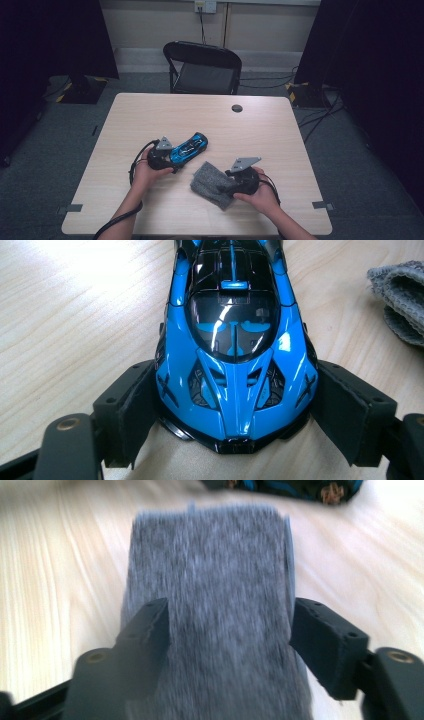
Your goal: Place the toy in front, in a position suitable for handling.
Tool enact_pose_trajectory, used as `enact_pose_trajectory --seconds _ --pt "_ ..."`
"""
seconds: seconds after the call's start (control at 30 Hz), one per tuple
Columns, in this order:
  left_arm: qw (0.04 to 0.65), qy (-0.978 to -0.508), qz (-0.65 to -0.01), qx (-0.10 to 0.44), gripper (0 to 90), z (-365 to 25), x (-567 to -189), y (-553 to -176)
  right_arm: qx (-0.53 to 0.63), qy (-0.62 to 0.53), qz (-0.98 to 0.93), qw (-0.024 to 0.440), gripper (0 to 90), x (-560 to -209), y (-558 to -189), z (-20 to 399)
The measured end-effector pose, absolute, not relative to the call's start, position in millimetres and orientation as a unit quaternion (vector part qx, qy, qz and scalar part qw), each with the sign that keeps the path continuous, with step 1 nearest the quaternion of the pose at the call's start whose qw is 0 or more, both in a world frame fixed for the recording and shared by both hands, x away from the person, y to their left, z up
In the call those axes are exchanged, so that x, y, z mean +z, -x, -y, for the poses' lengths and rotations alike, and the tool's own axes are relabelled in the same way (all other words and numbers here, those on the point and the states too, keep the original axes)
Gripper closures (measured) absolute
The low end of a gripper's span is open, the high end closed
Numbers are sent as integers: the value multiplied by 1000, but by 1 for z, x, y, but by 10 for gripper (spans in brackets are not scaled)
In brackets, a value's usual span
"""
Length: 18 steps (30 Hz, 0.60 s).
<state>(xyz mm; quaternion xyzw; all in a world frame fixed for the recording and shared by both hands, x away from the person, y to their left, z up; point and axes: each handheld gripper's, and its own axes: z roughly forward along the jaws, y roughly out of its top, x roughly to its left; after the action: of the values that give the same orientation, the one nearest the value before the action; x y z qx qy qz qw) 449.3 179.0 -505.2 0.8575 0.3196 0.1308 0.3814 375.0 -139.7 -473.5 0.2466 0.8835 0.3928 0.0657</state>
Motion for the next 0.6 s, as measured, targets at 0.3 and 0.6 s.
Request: enact_pose_trajectory --seconds 0.3,0.6 --pt "381 -858 -320 131 217 -179 -505 -449 359 -243 -897 88 260 -493 -373 104" --pt "381 -857 -322 132 212 -179 -505 -449 358 -253 -893 97 587 -490 -376 109"
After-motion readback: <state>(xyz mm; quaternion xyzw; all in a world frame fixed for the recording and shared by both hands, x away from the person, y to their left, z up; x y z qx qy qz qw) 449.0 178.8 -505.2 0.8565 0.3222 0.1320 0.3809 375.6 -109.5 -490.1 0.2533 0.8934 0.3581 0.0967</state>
